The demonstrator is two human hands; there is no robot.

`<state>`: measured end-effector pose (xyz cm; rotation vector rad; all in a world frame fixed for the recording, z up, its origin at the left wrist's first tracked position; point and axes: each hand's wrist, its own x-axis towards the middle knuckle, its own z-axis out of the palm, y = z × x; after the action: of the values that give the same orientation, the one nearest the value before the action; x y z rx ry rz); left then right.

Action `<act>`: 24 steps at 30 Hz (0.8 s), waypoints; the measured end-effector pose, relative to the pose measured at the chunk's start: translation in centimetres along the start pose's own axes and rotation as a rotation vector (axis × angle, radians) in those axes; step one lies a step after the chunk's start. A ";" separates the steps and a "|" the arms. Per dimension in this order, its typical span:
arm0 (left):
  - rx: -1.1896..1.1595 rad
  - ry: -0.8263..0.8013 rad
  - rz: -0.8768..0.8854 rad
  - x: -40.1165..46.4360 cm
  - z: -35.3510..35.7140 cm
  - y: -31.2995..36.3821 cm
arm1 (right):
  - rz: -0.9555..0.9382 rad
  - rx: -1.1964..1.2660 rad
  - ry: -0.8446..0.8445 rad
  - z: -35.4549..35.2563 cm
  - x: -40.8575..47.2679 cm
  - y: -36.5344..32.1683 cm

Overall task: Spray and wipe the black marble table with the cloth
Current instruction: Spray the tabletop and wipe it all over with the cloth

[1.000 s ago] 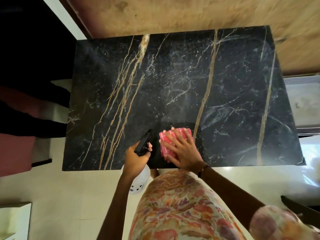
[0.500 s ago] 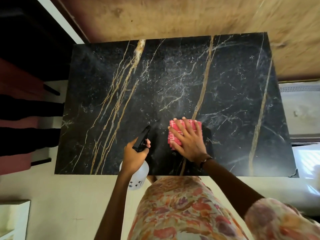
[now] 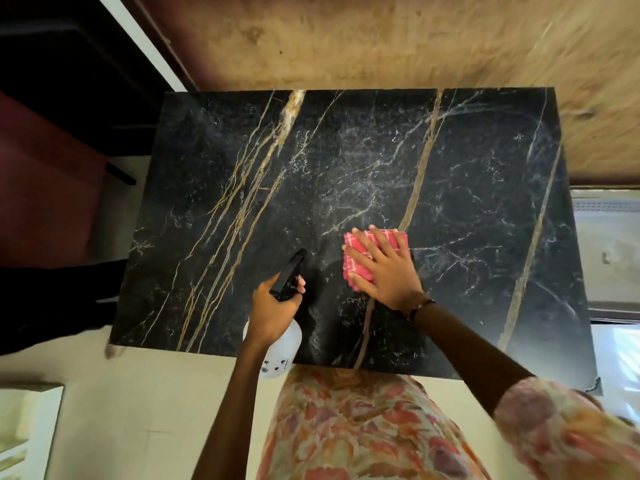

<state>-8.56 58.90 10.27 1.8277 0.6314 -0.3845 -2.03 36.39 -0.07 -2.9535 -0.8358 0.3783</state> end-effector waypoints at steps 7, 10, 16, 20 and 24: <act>0.043 0.011 0.009 2.4 -0.1 0.5 | -0.207 0.053 -0.030 0.6 2.2 -5.5; 0.028 -0.006 0.015 3.7 -0.5 0.9 | -0.277 0.021 0.006 1.3 -0.8 -1.5; 0.030 -0.029 0.058 6.2 -1.1 1.9 | 0.010 -0.020 -0.028 -1.3 3.6 3.5; 0.064 -0.021 0.083 8.1 -1.3 2.5 | 0.068 0.021 0.029 -2.4 9.8 -0.8; 0.109 -0.040 0.097 9.6 -1.3 3.1 | -0.148 0.070 0.030 -1.6 10.1 -3.5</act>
<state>0.97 61.60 7.83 1.9414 0.5002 -0.3955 4.89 44.64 -0.31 -2.8044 -1.0082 0.3470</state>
